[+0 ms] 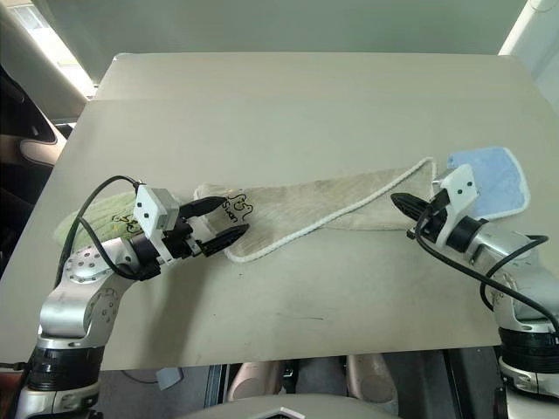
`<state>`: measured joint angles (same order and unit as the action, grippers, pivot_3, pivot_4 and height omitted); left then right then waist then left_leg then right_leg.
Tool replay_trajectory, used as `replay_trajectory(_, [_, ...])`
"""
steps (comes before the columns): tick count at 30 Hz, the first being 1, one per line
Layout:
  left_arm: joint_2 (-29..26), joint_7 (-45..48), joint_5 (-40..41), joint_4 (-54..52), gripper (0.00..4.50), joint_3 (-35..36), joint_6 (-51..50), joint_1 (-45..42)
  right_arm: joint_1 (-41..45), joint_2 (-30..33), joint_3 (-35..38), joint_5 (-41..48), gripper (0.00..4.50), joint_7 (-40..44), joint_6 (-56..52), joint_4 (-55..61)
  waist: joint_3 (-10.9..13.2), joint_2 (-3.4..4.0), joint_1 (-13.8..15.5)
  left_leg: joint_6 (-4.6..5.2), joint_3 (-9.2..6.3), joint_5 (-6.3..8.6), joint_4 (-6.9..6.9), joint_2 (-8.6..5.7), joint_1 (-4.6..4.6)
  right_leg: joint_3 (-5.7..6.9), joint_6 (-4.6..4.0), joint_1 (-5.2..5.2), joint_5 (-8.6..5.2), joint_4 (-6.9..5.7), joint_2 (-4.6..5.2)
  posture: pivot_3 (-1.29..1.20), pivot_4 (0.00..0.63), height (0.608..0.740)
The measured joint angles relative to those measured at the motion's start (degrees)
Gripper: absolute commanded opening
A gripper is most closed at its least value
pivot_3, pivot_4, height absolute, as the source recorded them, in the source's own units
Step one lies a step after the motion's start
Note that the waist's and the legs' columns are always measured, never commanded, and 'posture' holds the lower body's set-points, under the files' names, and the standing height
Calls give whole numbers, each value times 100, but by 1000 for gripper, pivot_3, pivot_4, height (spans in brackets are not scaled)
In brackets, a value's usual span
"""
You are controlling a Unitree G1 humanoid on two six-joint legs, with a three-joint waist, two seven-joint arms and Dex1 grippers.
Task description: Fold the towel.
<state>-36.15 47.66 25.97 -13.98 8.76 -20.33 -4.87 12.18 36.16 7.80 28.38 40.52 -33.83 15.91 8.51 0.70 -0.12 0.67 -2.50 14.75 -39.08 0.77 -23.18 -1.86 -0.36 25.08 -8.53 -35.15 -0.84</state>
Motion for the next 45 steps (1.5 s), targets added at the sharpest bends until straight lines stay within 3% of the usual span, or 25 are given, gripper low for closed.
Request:
replay_trajectory(4, [-183, 106, -159, -2, 3996, -50, 102, 22, 155, 9, -7, -50, 0, 8, 60, -125, 0, 0, 2, 1, -1, -2, -1, 0, 0, 0, -1, -1, 1, 0, 0, 0, 150, 735])
replay_trajectory(7, [-381, 412, -280, 12, 4474, -105, 365, -3, 256, 10, -13, -63, 0, 28, 64, -225, 0, 0, 8, 2, -2, -2, -2, 0, -1, 0, -24, -1, 16, 0, 0, 0, 150, 735])
replay_trajectory(11, [-609, 916, -248, 50, 4474, -162, 426, -157, 429, 13, -13, -149, 0, 30, 135, -279, -1, 1, 6, 2, -3, -2, 0, 0, -1, 0, -29, 0, 19, 0, 1, 0, 150, 735])
replay_trajectory(16, [-1563, 2066, -569, 407, 4474, -601, 873, -295, 422, -5, -17, -273, 0, 12, 225, -345, -1, 2, 6, -2, -9, 1, 5, 0, -6, 0, -38, 11, 20, -3, 0, 0, 150, 735])
replay_trajectory(21, [-1984, 2999, -1135, 1083, 4474, -1173, 1759, -879, 367, -227, -60, -298, 0, -69, 231, -332, -2, 3, 12, -2, -15, 1, -2, 0, -27, 0, -45, 29, 23, -5, 2, 0, 150, 735])
replay_trajectory(28, [-1962, 3613, -1602, 1628, 4474, -1785, 2388, -1653, 282, -481, -187, -343, 0, -218, 254, -253, -3, 4, 10, -3, -14, 0, -8, 0, -83, 7, -51, 93, 30, -21, 4, 0, 150, 735])
replay_trajectory(36, [-1471, 3677, -2067, 2466, 4474, -2268, 2680, -2292, 67, -584, -189, -329, 0, -365, 219, 46, -4, 5, 8, -6, -12, -2, -10, 2, -86, 14, -27, 105, 49, -40, 8, 0, 150, 735])
replay_trajectory(39, [-1397, 3689, -2126, 2576, 3933, -2304, 2760, -2372, 43, -585, -177, -328, 0, -400, 209, 62, -6, 9, 11, 1, -11, -13, -12, 2, -85, 14, -30, 101, 55, -40, 8, 0, 150, 735])
replay_trajectory(45, [-1223, 3681, -2144, 2781, 1993, -2310, 2863, -2404, -33, -547, -121, -276, 0, -404, 171, 202, -6, 10, 47, 28, -14, -39, -29, 2, -85, 11, -49, 79, 75, -34, 8, 0, 150, 735])
